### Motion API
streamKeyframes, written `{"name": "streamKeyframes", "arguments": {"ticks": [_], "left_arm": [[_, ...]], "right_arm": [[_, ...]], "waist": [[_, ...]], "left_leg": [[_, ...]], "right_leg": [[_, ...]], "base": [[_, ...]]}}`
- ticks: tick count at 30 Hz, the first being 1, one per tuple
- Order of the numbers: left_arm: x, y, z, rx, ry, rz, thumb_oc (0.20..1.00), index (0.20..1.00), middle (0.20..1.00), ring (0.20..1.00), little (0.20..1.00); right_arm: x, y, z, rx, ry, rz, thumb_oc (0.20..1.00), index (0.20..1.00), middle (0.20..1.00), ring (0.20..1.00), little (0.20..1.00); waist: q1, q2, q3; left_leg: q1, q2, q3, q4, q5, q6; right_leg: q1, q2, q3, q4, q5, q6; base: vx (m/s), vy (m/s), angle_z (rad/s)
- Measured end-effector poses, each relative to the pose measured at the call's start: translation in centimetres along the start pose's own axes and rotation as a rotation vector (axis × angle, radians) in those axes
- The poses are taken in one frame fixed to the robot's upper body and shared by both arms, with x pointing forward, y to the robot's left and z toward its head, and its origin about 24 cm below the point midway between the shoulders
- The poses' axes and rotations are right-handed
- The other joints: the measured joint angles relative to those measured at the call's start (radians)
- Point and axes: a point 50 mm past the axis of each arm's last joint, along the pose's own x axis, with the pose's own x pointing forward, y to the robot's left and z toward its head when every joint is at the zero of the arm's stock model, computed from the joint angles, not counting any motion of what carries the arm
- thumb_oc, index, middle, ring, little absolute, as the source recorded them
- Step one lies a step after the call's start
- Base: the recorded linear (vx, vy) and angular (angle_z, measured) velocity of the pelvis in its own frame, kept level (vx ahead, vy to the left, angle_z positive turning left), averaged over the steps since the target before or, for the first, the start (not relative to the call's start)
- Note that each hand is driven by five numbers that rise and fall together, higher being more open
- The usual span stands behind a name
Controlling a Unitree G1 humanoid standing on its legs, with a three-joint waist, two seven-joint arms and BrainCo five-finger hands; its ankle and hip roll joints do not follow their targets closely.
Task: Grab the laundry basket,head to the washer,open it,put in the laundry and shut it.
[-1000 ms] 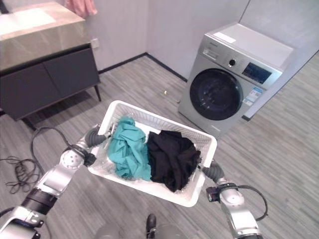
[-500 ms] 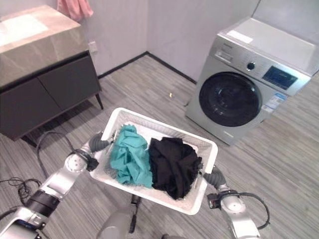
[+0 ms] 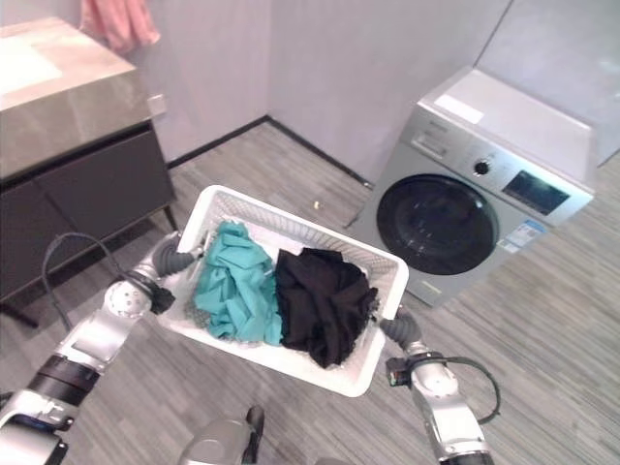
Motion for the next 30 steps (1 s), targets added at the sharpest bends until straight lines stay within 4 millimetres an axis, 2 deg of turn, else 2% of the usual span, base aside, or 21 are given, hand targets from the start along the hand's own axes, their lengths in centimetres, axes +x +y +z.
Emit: {"name": "streamKeyframes", "arguments": {"ticks": [1,2,3,4,6,7,9,10,11,13,14,15,16,17,20,21,22,25,26,29,30], "left_arm": [[-0.1,-0.1,-0.1,-0.007,0.005,-0.005,0.2,0.2,0.2,0.2,0.2],[-0.1,-0.2,-0.2,-0.013,0.005,-0.007,0.2,0.2,0.2,0.2,0.2],[-0.1,-0.2,-0.1,-0.014,0.002,-0.008,0.2,0.2,0.2,0.2,0.2],[-0.1,-0.3,0.0,-0.018,-0.003,-0.008,0.2,0.2,0.2,0.2,0.2],[-0.2,-0.6,-0.1,-0.024,0.002,-0.015,0.2,0.2,0.2,0.2,0.2],[-0.3,-0.9,-0.5,-0.029,0.013,-0.021,0.2,0.2,0.2,0.2,0.2],[-0.4,-1.5,-0.7,-0.046,0.021,-0.03,0.2,0.2,0.2,0.2,0.2],[-0.6,-1.6,-0.9,-0.047,0.03,-0.033,0.2,0.2,0.2,0.2,0.2],[-0.9,-2.0,-1.4,-0.047,0.045,-0.045,0.2,0.2,0.2,0.2,0.2],[-1.1,-2.1,-1.7,-0.048,0.057,-0.047,0.2,0.2,0.2,0.2,0.2],[-1.1,-2.1,-1.7,-0.047,0.056,-0.048,0.2,0.2,0.2,0.2,0.2],[-1.1,-1.9,-1.8,-0.039,0.06,-0.046,0.2,0.2,0.2,0.2,0.2],[-1.2,-1.9,-2.0,-0.039,0.066,-0.045,0.2,0.2,0.2,0.2,0.2],[-1.2,-2.0,-2.1,-0.042,0.068,-0.044,0.2,0.2,0.2,0.2,0.2],[-1.2,-2.2,-1.7,-0.059,0.055,-0.032,0.2,0.2,0.2,0.2,0.2],[-1.2,-2.7,-1.5,-0.074,0.047,-0.04,0.2,0.2,0.2,0.2,0.2],[-1.2,-2.9,-1.5,-0.077,0.048,-0.044,0.2,0.2,0.2,0.2,0.2],[-1.3,-2.9,-1.8,-0.079,0.06,-0.046,0.2,0.2,0.2,0.2,0.2],[-1.4,-3.0,-2.0,-0.09,0.067,-0.051,0.2,0.2,0.2,0.2,0.2],[-1.4,-3.2,-1.9,-0.096,0.068,-0.055,0.2,0.2,0.2,0.2,0.2],[-1.4,-3.3,-1.9,-0.095,0.067,-0.06,0.2,0.2,0.2,0.2,0.2]], "right_arm": [[0.0,-0.1,0.1,-0.001,-0.002,-0.002,0.2,0.2,0.2,0.2,0.2],[0.0,-0.2,0.0,-0.006,0.001,-0.001,0.2,0.2,0.2,0.2,0.2],[-0.1,-0.2,-0.2,-0.006,0.007,-0.001,0.2,0.2,0.2,0.2,0.2],[-0.3,-0.2,-0.4,-0.006,0.015,-0.002,0.2,0.2,0.2,0.2,0.2],[-0.4,-0.2,-0.7,-0.005,0.026,0.0,0.2,0.2,0.2,0.2,0.2],[-0.5,-0.2,-0.9,-0.005,0.031,0.001,0.2,0.2,0.2,0.2,0.2],[-0.5,-0.4,-1.1,-0.005,0.041,0.0,0.2,0.2,0.2,0.2,0.2],[-0.3,-0.4,-1.2,-0.006,0.047,0.003,0.2,0.2,0.2,0.2,0.2],[-0.2,-0.3,-1.4,-0.003,0.057,0.01,0.2,0.2,0.2,0.2,0.2],[-0.1,-0.2,-1.8,-0.002,0.071,0.022,0.2,0.2,0.2,0.2,0.2],[-0.1,-0.1,-1.9,-0.001,0.079,0.026,0.2,0.2,0.2,0.2,0.2],[-0.2,0.3,-2.3,-0.004,0.095,0.046,0.2,0.2,0.2,0.2,0.2],[-0.1,0.4,-2.3,-0.006,0.094,0.05,0.2,0.2,0.2,0.2,0.2],[0.2,0.3,-1.9,-0.006,0.083,0.047,0.2,0.2,0.2,0.2,0.2],[0.4,-0.3,-1.5,-0.021,0.069,0.028,0.2,0.2,0.2,0.2,0.2],[0.4,-0.7,-1.9,-0.033,0.089,0.024,0.2,0.2,0.2,0.2,0.2],[0.4,-0.8,-1.9,-0.035,0.089,0.021,0.2,0.2,0.2,0.2,0.2],[0.5,-0.7,-1.9,-0.032,0.086,0.021,0.2,0.2,0.2,0.2,0.2],[0.4,-0.6,-2.0,-0.029,0.092,0.025,0.2,0.2,0.2,0.2,0.2],[0.1,-0.6,-2.3,-0.027,0.097,0.017,0.2,0.2,0.2,0.2,0.2],[0.0,-0.6,-2.4,-0.027,0.102,0.016,0.2,0.2,0.2,0.2,0.2]], "waist": [[-0.001,0.012,-0.004],[-0.014,0.047,-0.008],[-0.027,0.068,-0.01],[-0.045,0.079,-0.011],[-0.053,0.082,-0.011],[-0.053,0.081,-0.014],[-0.05,0.079,-0.018],[-0.044,0.075,-0.017],[-0.032,0.069,-0.021],[-0.027,0.058,-0.027],[-0.026,0.05,-0.03],[-0.025,0.006,-0.05],[-0.009,-0.005,-0.06],[-0.001,0.002,-0.064],[-0.019,0.021,-0.077],[-0.034,0.023,-0.086],[-0.036,0.024,-0.086],[-0.028,0.022,-0.083],[-0.019,0.021,-0.08],[-0.017,0.017,-0.061],[-0.018,0.013,-0.052]], "left_leg": [[0.02,0.0,0.001,-0.001,-0.005,0.004],[0.054,-0.002,-0.01,-0.037,-0.002,-0.005],[0.07,-0.003,-0.03,-0.056,0.005,-0.008],[0.077,-0.004,-0.05,-0.063,0.008,-0.012],[0.095,-0.012,-0.068,-0.065,0.005,-0.019],[0.102,-0.01,-0.092,-0.063,-0.002,-0.033],[0.112,-0.01,-0.098,-0.065,-0.014,-0.04],[0.12,-0.008,-0.108,-0.067,-0.018,-0.048],[0.134,-0.002,-0.113,-0.066,-0.03,-0.066],[0.145,0.009,-0.127,-0.066,-0.039,-0.081],[0.151,0.015,-0.134,-0.065,-0.049,-0.098],[0.169,0.022,-0.154,-0.065,-0.07,-0.137],[0.19,0.043,-0.152,-0.069,-0.085,-0.161],[0.197,0.07,-0.143,-0.062,-0.1,-0.185],[0.173,0.162,-0.154,-0.048,-0.099,-0.213],[0.206,0.251,-0.161,-0.098,-0.083,-0.27],[0.208,0.275,-0.161,-0.1,-0.076,-0.279],[0.181,0.32,-0.177,-0.025,-0.074,-0.28],[0.124,0.328,-0.209,0.102,-0.066,-0.266],[-0.04,0.306,-0.285,0.393,-0.017,-0.21],[-0.06,0.281,-0.291,0.405,-0.018,-0.211]], "right_leg": [[-0.039,-0.046,-0.06,0.009,0.003,-0.024],[-0.089,-0.101,-0.14,-0.07,-0.008,-0.067],[-0.098,-0.113,-0.16,-0.179,-0.011,-0.105],[-0.096,-0.113,-0.158,-0.277,-0.001,-0.118],[-0.092,-0.108,-0.139,-0.448,0.04,-0.162],[-0.095,-0.127,-0.128,-0.505,0.063,-0.156],[-0.073,-0.15,-0.11,-0.602,0.106,-0.119],[-0.073,-0.173,-0.101,-0.622,0.135,-0.118],[-0.048,-0.191,-0.103,-0.711,0.193,-0.113],[-0.028,-0.198,-0.083,-0.766,0.236,-0.109],[-0.004,-0.182,-0.062,-0.799,0.274,-0.124],[0.054,-0.146,-0.016,-0.861,0.379,-0.143],[0.093,-0.125,-0.05,-0.908,0.328,-0.122],[0.114,-0.091,-0.055,-0.941,0.32,-0.12],[0.113,-0.001,-0.074,-0.945,0.3,-0.155],[0.115,0.08,-0.115,-0.937,0.273,-0.2],[0.115,0.106,-0.12,-0.936,0.266,-0.214],[0.113,0.165,-0.112,-0.938,0.245,-0.25],[0.117,0.186,-0.106,-0.932,0.23,-0.275],[0.142,0.194,-0.107,-0.931,0.215,-0.332],[0.149,0.192,-0.105,-0.937,0.206,-0.342]], "base": [[0.27,-0.039,-0.04],[0.26,-0.096,0.08],[0.22,-0.183,0.44],[0.11,-0.112,0.67],[0.14,-0.203,0.56],[0.15,-0.258,0.41],[0.12,-0.279,0.39],[0.15,-0.4,0.29],[0.08,-0.214,0.17],[0.07,-0.283,0.16],[0.11,-0.444,0.33],[0.08,-0.32,0.15],[0.1,-0.35,-0.11],[0.03,-0.248,-0.35],[0.07,-0.501,-0.05],[0.02,-0.353,0.06],[0.01,-0.359,-0.05],[-0.02,-0.279,-0.23],[-0.06,-0.244,-0.21],[0.0,-0.135,0.02],[0.06,-0.081,0.11]]}}
